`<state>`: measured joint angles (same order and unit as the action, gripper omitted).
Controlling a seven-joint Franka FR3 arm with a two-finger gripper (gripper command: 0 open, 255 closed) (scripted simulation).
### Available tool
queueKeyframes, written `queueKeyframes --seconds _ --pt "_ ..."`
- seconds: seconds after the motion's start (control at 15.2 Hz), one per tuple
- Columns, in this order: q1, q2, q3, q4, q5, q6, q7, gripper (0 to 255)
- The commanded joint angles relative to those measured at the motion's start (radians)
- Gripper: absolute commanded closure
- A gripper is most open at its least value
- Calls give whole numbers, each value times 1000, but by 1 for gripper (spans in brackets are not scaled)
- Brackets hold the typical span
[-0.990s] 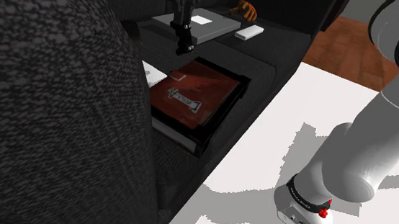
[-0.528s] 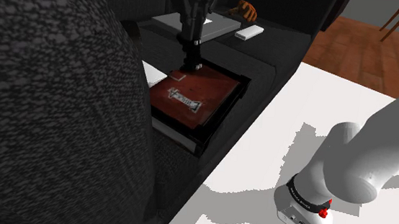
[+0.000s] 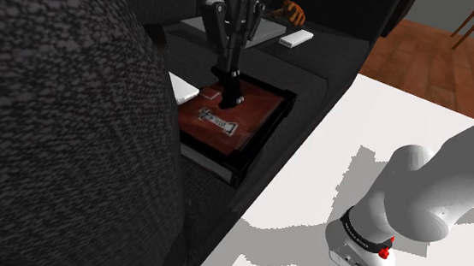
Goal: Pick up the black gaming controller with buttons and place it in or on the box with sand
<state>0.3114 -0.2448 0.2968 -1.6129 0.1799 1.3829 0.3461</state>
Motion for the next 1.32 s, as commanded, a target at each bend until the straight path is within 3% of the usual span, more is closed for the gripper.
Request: queueKeyframes --seconds 0.0,0.4,0.86,0.92,1.25 --pt "0 -10 -1 -42 2 28 -7 255" --pt "2 -41 -2 -151 9 104 -22 255" --pt "2 -41 -2 -151 9 104 -22 255" --pt "2 -42 -2 -154 9 106 -22 0" --pt "2 -41 -2 -151 9 104 -22 0"
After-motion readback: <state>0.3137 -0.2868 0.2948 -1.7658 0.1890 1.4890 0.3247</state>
